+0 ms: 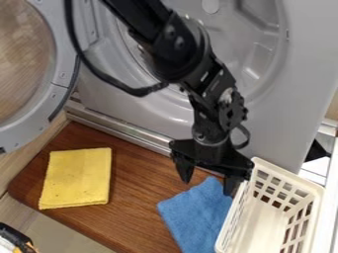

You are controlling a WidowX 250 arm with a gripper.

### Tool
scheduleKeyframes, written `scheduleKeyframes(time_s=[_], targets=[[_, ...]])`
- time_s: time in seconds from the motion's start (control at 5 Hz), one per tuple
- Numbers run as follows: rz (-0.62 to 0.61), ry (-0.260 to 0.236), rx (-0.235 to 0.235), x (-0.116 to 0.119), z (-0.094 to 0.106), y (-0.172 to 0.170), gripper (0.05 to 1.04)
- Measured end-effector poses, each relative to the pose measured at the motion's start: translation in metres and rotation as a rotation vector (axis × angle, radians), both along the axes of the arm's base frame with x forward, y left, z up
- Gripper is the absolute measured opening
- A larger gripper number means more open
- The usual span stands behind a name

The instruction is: Move the blue cloth

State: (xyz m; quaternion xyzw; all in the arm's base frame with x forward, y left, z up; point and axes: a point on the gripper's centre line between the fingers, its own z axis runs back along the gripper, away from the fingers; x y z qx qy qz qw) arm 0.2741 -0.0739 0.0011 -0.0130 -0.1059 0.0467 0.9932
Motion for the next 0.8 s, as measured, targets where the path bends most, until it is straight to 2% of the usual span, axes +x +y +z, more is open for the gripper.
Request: scheduleKeyframes(time_s=[0.4,0.6,0.8], targets=[[0.044,-0.078,0.013,-0.008,0.045,0.009,0.999],[0.050,-0.110,0.015,-0.010,0.060,0.010,0.999],[0.049,-0.109,0.015,-0.011,0.060,0.010,0.999]])
